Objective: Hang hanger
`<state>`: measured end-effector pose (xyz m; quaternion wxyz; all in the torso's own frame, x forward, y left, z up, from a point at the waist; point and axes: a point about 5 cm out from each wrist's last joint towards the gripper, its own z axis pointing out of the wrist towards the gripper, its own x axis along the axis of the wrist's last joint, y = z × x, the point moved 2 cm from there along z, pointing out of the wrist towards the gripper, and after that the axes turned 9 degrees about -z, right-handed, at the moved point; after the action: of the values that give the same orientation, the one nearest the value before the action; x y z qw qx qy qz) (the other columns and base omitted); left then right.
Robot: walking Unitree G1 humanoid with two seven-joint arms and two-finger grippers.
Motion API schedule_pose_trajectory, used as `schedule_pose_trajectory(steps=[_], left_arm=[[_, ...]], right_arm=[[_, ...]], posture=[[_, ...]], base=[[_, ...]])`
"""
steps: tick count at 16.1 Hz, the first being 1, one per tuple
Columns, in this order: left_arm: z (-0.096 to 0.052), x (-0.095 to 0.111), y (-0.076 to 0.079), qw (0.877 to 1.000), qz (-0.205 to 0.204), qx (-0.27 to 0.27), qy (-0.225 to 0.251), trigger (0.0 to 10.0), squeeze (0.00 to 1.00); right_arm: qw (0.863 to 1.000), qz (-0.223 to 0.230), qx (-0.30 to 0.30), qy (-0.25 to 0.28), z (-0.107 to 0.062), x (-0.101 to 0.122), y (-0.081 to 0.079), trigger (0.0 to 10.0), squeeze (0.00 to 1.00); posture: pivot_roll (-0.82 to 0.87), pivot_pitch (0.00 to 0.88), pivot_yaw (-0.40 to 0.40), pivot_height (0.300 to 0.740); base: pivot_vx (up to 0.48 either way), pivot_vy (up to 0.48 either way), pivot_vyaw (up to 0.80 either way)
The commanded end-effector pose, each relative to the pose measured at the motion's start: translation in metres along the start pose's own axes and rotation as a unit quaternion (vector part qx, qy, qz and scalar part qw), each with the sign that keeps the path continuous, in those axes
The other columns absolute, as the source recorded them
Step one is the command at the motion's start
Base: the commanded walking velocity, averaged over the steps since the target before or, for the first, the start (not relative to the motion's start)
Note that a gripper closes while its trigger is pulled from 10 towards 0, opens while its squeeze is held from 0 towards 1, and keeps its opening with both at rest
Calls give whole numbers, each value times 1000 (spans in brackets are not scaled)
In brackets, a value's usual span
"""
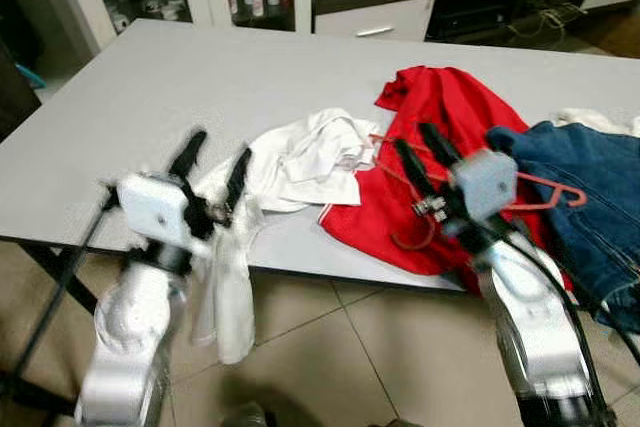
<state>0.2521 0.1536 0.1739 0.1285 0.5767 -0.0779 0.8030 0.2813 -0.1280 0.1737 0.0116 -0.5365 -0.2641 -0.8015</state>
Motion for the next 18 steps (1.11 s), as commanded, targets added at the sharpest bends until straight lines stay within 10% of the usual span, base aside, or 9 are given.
schedule_pose_trajectory(steps=[1, 8, 18], left_arm=[[-2, 1, 7, 1000, 2, -4, -5, 10000, 0], [-13, -7, 17, 996, 38, -70, -37, 10000, 0], [-26, -12, 10, 996, 60, -48, -37, 10000, 0]], right_arm=[[1000, -8, -19, -2, -7, 4, 3, 10000, 0], [998, -54, 26, -14, -46, 7, -6, 10000, 0], [994, -106, -9, -3, -43, 0, 4, 10000, 0]], posture=[[-22, 1, 52, 740], [-40, 0, 97, 740], [-23, 0, 106, 740]], base=[[0, 0, 0], [0, 0, 0], [0, 0, 0]])
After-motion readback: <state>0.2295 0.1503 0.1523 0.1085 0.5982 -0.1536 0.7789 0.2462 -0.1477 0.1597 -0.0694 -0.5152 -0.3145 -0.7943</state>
